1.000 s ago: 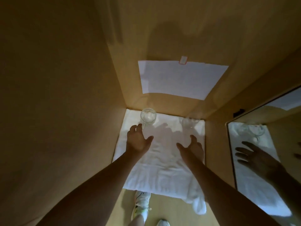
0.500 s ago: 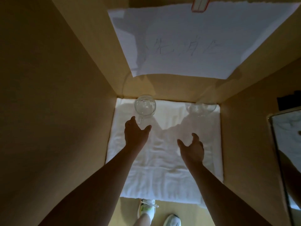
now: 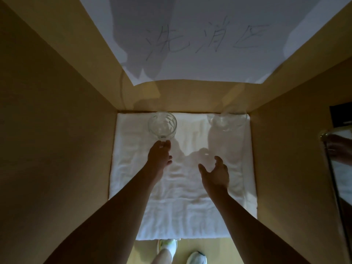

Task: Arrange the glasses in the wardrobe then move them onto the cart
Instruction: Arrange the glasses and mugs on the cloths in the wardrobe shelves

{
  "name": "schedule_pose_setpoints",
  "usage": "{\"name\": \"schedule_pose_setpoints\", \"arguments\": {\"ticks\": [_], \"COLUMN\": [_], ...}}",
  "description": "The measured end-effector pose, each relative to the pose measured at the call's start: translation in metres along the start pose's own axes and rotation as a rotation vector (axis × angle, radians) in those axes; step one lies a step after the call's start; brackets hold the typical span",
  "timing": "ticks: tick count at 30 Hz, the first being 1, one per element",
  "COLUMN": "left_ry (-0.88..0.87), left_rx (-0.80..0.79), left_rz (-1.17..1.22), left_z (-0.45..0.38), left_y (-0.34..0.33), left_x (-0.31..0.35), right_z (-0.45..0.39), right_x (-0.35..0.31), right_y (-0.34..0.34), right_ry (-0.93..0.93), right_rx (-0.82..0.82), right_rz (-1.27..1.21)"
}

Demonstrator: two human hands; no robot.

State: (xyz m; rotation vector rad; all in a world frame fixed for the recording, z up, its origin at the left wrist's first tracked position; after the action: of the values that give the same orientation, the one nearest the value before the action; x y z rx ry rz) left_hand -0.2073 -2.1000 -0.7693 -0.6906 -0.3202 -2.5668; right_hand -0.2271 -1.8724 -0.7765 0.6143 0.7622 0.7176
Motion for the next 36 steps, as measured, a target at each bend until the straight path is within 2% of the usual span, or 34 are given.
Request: {"name": "schedule_pose_setpoints", "arguments": {"ticks": [2,5,10,14,20,23,27,36], "left_ry": [-0.017,-0.111,-0.130,-0.119,-0.055,-0.067,-0.032,-0.063], "left_rx": [-0.034,-0.040,-0.078,-0.067,-0.066,-0.071,-0.081,-0.060], "left_rz": [-0.039,-0.254,-0.324,-0.294,-0.190,-0.200,-0.201,-0.187], "left_z": [0.001,0.001,0.013,0.012,0.008,0.015,0.035,0.112], "left_y": [-0.009,-0.019,-0.039,-0.046,-0.052,-0.051,-0.047,-0.034], "left_x": [0.004,0.008,0.010,0.004,-0.002,-0.003,-0.002,0.016], "right_z": [-0.004,-0.018,-0.058,-0.086,-0.105,-0.093,-0.057,0.032], "right_x": [-0.004,-0.010,-0.029,-0.039,-0.063,-0.054,-0.041,-0.019], "right_y": [0.004,0.019,0.048,0.065,0.077,0.078,0.087,0.109], "right_ry": [0.011,0.006,-0.017,-0.079,0.076,0.091,0.157,0.155], "right_rx": [0.018,0.073,0.116,0.182,0.259,0.196,0.256,0.246], "right_rz": [-0.003,-0.054,-0.098,-0.272,-0.489,-0.536,-0.530,-0.496]}}
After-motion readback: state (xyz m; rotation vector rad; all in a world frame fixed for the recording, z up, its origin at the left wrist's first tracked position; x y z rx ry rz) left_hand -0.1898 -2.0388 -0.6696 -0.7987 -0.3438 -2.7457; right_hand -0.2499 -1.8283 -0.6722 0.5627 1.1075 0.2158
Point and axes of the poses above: each hand's wrist, its own z-axis away from the middle knuckle, its own y-axis out of the back of the hand, x = y × z, the point moved 8 cm from there along -z, towards the middle knuckle, and after that the axes turned 1 degree about -y, right-handed, at the moved point
